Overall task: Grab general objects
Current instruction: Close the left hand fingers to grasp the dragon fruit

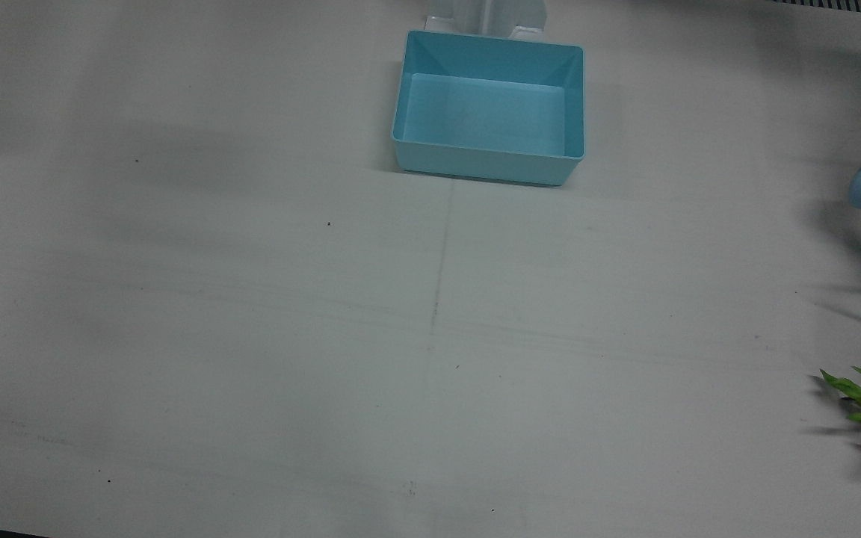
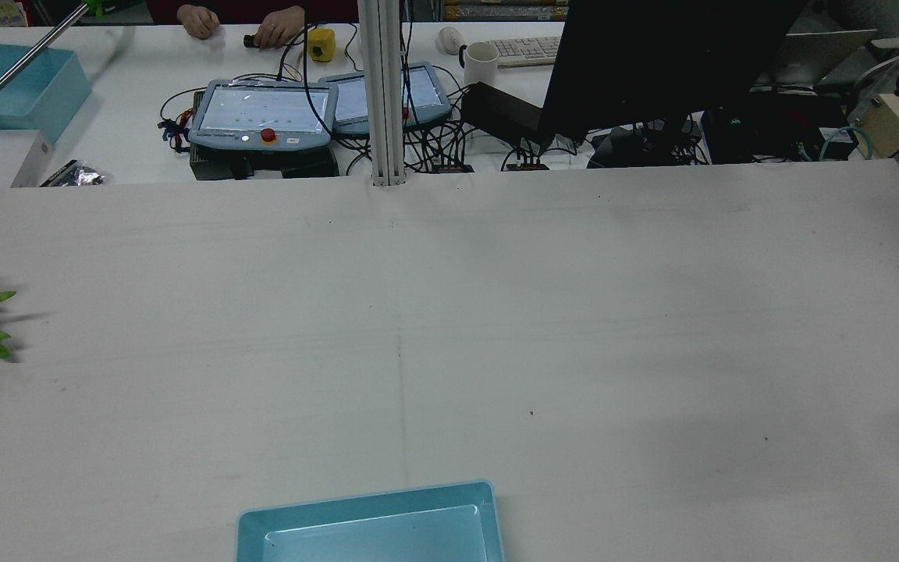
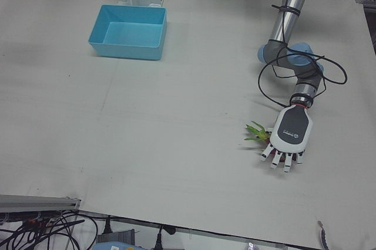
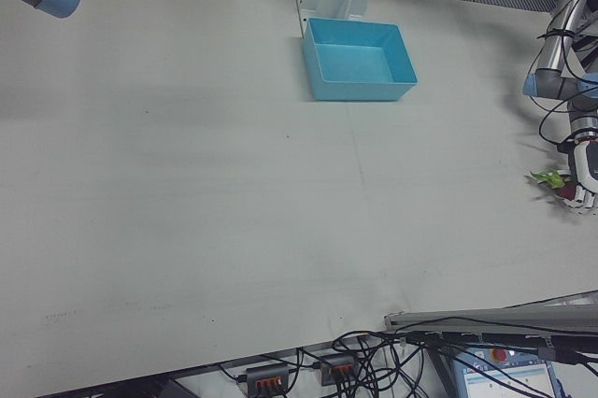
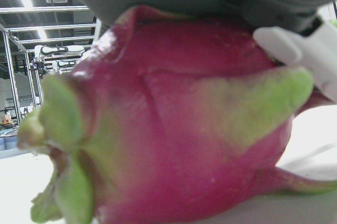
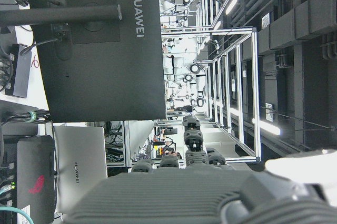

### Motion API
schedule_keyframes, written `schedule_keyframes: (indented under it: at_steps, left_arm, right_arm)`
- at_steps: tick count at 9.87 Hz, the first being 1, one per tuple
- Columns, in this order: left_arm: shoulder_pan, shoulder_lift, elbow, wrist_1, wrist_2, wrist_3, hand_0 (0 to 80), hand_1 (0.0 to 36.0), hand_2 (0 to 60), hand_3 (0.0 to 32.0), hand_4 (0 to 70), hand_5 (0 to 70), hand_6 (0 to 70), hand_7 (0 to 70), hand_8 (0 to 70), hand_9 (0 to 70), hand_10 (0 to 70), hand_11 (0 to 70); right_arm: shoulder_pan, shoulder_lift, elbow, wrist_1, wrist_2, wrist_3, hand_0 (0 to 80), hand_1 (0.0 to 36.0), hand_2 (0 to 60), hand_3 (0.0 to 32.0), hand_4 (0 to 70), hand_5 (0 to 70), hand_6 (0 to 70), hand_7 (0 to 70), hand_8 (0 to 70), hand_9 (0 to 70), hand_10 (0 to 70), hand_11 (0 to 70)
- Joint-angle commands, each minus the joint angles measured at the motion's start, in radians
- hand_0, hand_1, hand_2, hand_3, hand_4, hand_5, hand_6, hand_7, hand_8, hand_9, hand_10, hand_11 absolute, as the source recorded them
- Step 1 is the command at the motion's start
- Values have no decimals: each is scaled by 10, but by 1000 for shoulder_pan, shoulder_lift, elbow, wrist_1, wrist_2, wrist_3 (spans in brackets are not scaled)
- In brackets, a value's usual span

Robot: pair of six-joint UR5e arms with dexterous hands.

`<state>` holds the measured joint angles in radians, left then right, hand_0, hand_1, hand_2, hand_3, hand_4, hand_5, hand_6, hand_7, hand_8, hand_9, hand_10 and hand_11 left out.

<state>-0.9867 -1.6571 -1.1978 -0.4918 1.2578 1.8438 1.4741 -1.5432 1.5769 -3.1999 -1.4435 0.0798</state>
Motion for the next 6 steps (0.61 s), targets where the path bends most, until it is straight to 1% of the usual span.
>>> schedule_keyframes:
  at_steps: [1,2,3,4,5,6]
  left_arm:
    - [-1,-4,4,-11,0,-1,402,28,343,0,366,700,672,700,576,601,700,700]
    - [-1,-4,4,-13,0,0,379,4,413,0,536,700,700,700,685,700,700,700]
    - [-1,-4,4,-14,0,-1,280,0,572,0,700,700,700,700,700,700,700,700]
    - [-1,-4,4,-16,0,0,130,1,600,0,700,700,700,700,700,700,700,700]
    - [-1,-3,3,-19,0,-1,3,17,600,0,700,700,700,700,700,700,700,700]
    - [-1,-1,1,-28,0,-1,13,31,600,0,700,700,700,700,700,700,700,700]
  right_arm:
    - [0,0,0,0,0,0,0,0,0,0,0,0,0,0,0,0,0,0]
    - [0,0,0,0,0,0,0,0,0,0,0,0,0,0,0,0,0,0]
    - [0,0,0,0,0,0,0,0,0,0,0,0,0,0,0,0,0,0]
    - [0,0,0,0,0,0,0,0,0,0,0,0,0,0,0,0,0,0]
    - [0,0,0,0,0,0,0,0,0,0,0,0,0,0,0,0,0,0]
    - [0,0,0,0,0,0,0,0,0,0,0,0,0,0,0,0,0,0]
